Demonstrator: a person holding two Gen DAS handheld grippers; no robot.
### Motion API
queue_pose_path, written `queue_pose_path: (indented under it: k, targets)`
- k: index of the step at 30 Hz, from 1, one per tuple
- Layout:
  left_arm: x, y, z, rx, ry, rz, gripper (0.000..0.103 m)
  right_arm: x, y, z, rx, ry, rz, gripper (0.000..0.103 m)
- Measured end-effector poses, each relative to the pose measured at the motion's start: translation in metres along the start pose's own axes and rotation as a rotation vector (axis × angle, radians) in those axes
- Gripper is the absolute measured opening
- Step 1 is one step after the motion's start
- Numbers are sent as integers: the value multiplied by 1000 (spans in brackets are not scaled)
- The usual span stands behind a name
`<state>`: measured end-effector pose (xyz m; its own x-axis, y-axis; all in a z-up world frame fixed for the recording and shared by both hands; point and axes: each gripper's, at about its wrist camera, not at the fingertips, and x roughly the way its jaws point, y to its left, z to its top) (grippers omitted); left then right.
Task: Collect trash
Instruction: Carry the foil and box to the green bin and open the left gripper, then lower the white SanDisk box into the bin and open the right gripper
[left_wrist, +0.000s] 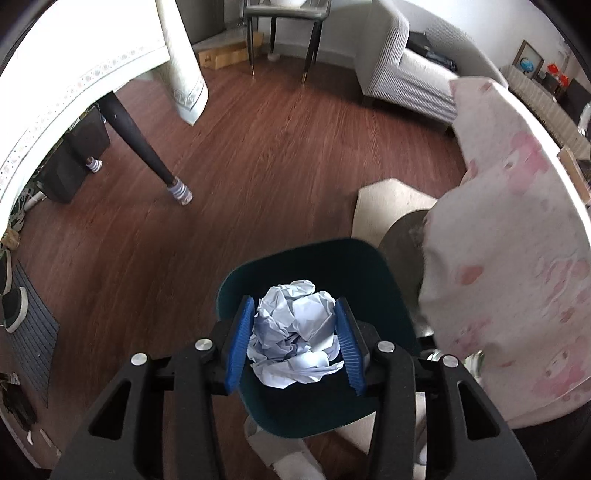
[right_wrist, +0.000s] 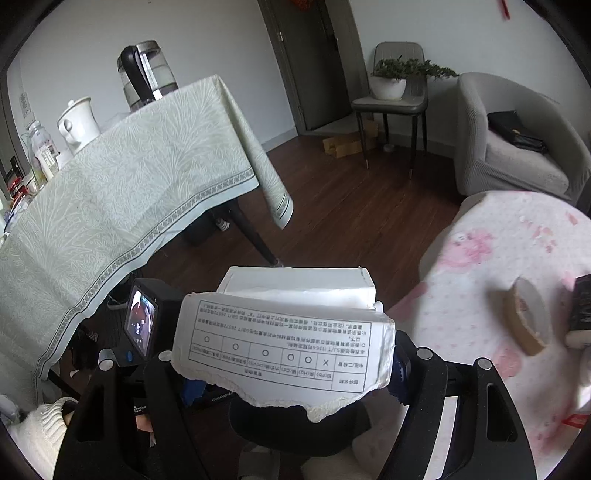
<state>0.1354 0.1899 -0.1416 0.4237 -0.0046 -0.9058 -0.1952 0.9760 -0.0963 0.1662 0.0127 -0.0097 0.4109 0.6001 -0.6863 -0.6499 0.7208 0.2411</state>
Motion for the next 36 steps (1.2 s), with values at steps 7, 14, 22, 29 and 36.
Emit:
queue_pose_path:
  k: [7, 14, 22, 29, 36]
  targets:
    - [3, 16, -6, -42, 19, -31, 56, 34, 8, -4, 31, 65, 54, 76]
    - [-23, 36, -6, -56, -62, 5, 60, 65, 16, -11, 23, 135, 48, 76]
    - [-60, 69, 1, -150, -157, -3, 57, 105, 10, -33, 21, 235, 12, 76]
    - [-92, 62, 8, -127, -259, 37, 49, 138, 10, -54, 0, 331, 0, 76]
    - [-99, 59, 12, -134, -267, 28, 43, 155, 15, -75, -45, 410, -13, 76]
